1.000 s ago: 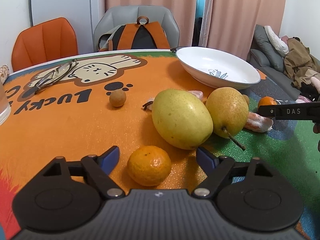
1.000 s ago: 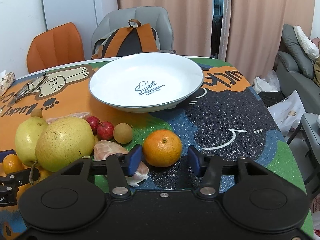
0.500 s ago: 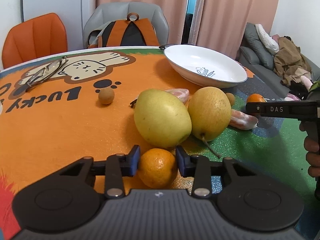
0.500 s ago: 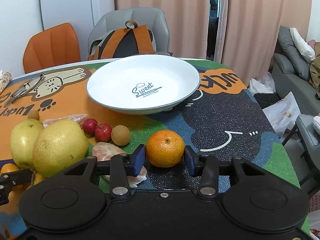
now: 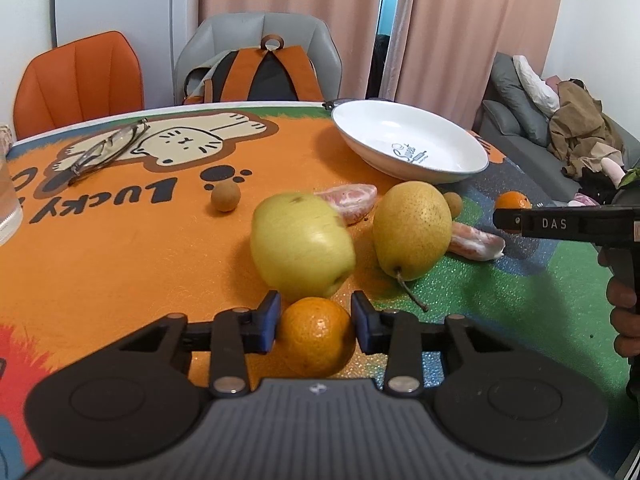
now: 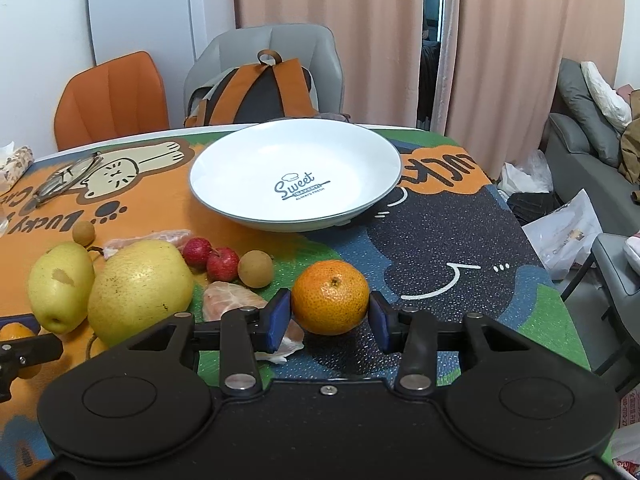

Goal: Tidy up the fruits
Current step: 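Carry the mandarin into the white bowl with the right tool while the left tool drops its mandarin there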

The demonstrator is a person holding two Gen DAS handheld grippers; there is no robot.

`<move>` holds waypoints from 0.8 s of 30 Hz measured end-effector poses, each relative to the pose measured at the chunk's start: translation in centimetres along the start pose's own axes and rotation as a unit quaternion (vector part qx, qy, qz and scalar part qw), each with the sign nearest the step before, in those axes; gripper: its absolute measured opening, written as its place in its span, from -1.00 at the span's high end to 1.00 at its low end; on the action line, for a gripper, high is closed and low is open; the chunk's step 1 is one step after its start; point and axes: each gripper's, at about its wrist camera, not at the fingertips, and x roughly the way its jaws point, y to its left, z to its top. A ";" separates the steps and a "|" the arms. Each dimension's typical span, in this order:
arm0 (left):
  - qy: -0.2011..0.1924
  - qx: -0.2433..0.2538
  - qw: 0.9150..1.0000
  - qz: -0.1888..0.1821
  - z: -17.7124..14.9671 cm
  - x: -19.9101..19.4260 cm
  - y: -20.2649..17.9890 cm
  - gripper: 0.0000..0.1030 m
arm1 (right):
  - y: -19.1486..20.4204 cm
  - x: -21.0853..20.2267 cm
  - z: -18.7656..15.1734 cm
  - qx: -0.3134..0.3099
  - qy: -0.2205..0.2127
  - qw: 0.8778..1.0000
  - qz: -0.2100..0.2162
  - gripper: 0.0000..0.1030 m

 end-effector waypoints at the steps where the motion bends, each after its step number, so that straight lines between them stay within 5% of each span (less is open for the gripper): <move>1: -0.001 0.000 1.000 -0.001 0.1 -0.2 0.0 0.28 | 0.0 -0.1 0.0 0.001 0.000 1.000 0.003 0.18; 12: -0.020 0.000 1.000 -0.004 3.3 -1.5 -0.7 0.28 | -1.3 -1.0 1.5 0.022 0.008 0.999 0.032 0.18; 24: -0.037 0.024 0.998 -0.053 8.8 1.3 -2.9 0.28 | -2.3 -0.2 4.7 0.023 0.002 0.999 0.045 0.18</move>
